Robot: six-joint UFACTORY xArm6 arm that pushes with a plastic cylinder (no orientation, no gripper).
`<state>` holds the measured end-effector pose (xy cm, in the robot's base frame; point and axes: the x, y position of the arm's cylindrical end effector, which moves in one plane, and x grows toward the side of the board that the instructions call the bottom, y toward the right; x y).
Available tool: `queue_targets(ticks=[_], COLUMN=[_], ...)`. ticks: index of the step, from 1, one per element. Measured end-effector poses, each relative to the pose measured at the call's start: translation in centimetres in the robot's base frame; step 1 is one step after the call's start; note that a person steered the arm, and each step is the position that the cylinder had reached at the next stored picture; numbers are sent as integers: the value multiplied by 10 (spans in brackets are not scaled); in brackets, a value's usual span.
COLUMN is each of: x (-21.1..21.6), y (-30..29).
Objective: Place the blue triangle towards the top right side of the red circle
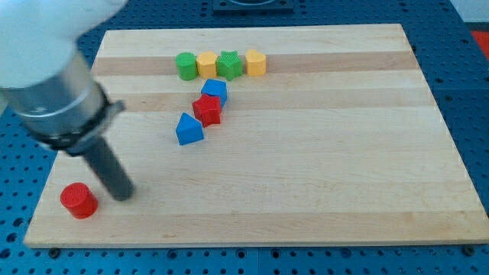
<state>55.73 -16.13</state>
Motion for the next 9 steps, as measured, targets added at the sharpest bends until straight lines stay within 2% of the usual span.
queue_targets(ticks=[1, 2, 3, 4, 7, 8, 9], x=[-6, -36, -78, -109, -117, -110, -109], y=[84, 144, 175, 168, -7, -9, 34])
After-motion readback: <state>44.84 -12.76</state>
